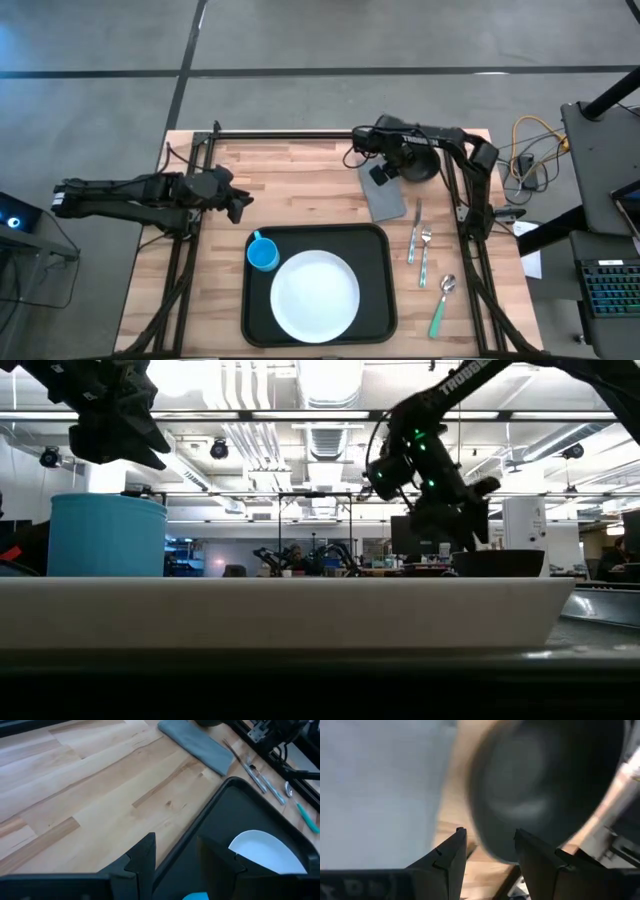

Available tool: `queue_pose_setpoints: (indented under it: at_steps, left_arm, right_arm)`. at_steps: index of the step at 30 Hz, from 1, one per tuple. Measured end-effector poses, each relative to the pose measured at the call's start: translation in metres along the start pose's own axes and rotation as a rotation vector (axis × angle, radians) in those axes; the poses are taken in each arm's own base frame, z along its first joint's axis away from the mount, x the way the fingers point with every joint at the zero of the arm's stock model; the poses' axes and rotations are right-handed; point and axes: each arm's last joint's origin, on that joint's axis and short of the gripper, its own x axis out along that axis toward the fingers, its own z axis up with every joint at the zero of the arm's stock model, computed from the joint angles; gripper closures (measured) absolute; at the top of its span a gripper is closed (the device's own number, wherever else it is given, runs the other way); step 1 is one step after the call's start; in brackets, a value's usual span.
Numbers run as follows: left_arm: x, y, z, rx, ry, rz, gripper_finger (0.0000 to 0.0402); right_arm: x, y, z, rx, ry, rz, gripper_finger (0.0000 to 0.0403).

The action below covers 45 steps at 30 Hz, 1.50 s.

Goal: Set up tray
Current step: Put the black bowl on the white plate

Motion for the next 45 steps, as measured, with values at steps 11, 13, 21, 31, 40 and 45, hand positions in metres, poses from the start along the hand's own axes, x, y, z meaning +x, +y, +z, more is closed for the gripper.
queue_pose_setpoints:
  at_steps: [11, 13, 21, 31, 40, 45]
  left_arm:
    - [0.001, 0.001, -0.001, -0.008, 0.002, 0.004, 0.0282]
    - [0.001, 0.001, -0.001, -0.008, 0.002, 0.004, 0.0282]
    - [0.001, 0.001, -0.001, -0.009, 0.0, 0.006, 0.0282]
    - [0.001, 0.001, -0.001, -0.01, -0.001, 0.007, 0.0282]
    - [0.001, 0.001, -0.001, -0.01, -0.001, 0.006, 0.0282]
    - [0.001, 0.0, 0.0, -0.011, -0.002, 0.005, 0.0282]
  right_arm:
    - [0.026, 0.013, 0.002, -0.021, -0.02, 0.111, 0.0248]
    - [0.028, 0.014, 0.003, -0.021, -0.035, 0.121, 0.0249]
    - [0.029, 0.014, 0.005, -0.04, -0.084, 0.076, 0.0309]
    - [0.017, 0.016, -0.006, -0.102, -0.123, 0.084, 0.0394]
    - [-0.065, 0.046, -0.086, -0.658, -0.433, 0.191, 0.0395]
    - [-0.101, 0.072, -0.151, -1.097, -0.563, 0.28, 0.0395]
